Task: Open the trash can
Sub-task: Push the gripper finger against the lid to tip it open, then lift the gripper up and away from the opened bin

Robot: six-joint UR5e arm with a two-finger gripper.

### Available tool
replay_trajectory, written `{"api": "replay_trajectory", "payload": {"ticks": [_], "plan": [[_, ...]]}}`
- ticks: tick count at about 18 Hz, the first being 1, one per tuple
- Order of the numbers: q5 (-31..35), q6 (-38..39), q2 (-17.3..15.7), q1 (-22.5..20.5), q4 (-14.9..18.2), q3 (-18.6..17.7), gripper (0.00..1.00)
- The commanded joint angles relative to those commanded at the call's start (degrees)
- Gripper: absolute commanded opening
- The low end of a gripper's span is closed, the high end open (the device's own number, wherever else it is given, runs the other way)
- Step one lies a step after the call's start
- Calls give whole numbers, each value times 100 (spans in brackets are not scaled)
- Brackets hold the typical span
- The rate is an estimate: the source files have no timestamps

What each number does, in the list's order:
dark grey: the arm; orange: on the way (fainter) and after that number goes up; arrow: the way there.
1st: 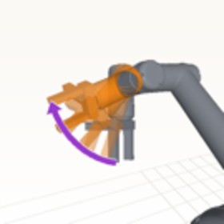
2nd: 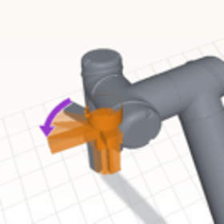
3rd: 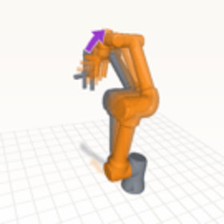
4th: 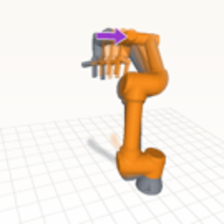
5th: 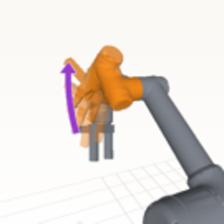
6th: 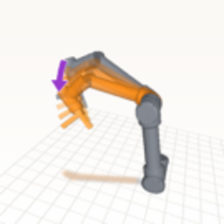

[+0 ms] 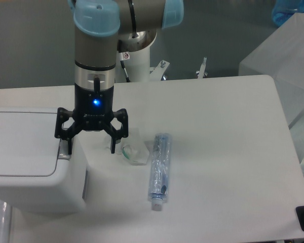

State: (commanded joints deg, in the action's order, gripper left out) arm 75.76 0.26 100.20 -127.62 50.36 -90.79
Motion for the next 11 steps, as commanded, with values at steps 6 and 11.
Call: {"api": "replay_trajectory", "payload": {"ticks": [6,11], "plan": [[0,-18,-35,0,-26,96,100],[9,-149,-18,-298,-26,640,100]]}}
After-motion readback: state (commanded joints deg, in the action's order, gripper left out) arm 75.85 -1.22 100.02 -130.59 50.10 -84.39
